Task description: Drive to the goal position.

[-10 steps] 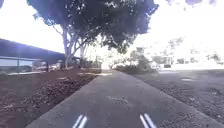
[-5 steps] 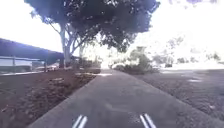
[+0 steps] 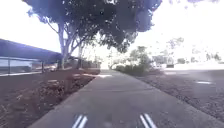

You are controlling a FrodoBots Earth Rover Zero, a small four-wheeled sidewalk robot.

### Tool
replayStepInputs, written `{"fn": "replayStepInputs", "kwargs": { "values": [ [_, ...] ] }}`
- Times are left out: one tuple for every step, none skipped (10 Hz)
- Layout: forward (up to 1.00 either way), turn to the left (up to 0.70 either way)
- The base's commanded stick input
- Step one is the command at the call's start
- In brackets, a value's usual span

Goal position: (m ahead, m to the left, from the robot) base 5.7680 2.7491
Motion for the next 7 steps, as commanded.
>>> {"fn": "replayStepInputs", "kwargs": {
  "values": [
    [1.0, 0.0],
    [1.0, 0.0],
    [1.0, 0.0],
    [1.0, 0.0],
    [1.0, 0.0],
    [1.0, 0.0],
    [1.0, 0.0]
  ]
}}
